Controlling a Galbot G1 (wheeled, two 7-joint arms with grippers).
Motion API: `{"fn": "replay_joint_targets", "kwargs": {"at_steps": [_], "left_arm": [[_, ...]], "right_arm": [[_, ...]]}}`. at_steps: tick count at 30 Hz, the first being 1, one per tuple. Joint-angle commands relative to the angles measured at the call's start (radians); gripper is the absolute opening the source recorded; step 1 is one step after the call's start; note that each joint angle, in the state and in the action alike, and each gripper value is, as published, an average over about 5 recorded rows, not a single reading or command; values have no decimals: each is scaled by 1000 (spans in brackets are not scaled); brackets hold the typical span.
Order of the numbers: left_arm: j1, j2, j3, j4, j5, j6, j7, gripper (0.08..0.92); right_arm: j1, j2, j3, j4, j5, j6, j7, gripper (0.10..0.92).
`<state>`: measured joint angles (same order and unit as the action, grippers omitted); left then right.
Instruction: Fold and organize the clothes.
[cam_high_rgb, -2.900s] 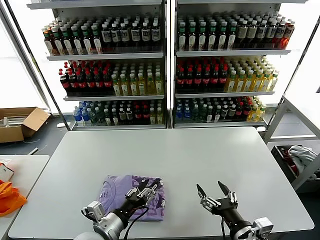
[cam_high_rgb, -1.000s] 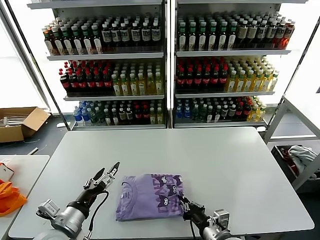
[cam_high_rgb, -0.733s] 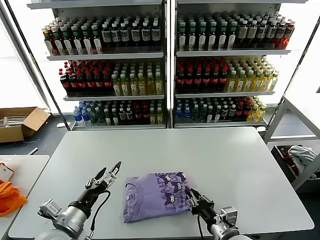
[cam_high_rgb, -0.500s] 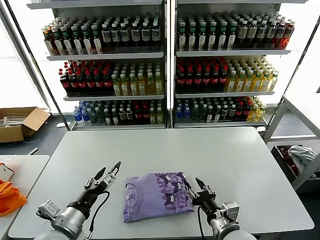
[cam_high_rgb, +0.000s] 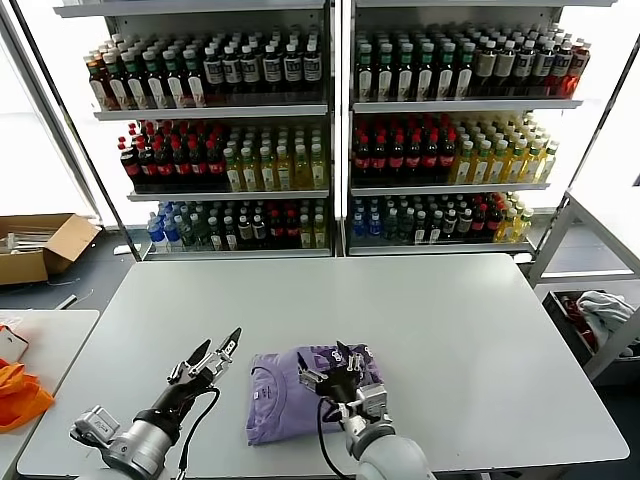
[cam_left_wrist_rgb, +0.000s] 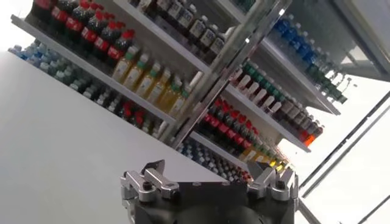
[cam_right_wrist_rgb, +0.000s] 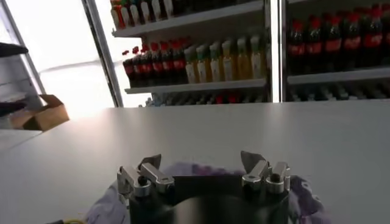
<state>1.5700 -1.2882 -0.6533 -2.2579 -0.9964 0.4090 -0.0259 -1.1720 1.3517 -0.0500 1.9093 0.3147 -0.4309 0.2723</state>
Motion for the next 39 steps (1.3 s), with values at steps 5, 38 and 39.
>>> {"fn": "replay_joint_targets", "kwargs": {"at_steps": [5, 38, 39], "left_arm": [[13, -22, -10, 13, 9, -7, 8, 822], [26, -39, -218, 46, 298, -15, 163, 823], [25, -39, -226, 59, 302, -18, 168, 823]], "right_arm": [[79, 22, -114, -34, -84, 12, 128, 823], [-489, -7, 643, 316, -83, 317, -277, 823], [-489, -6, 648, 316, -83, 317, -279, 823]]}}
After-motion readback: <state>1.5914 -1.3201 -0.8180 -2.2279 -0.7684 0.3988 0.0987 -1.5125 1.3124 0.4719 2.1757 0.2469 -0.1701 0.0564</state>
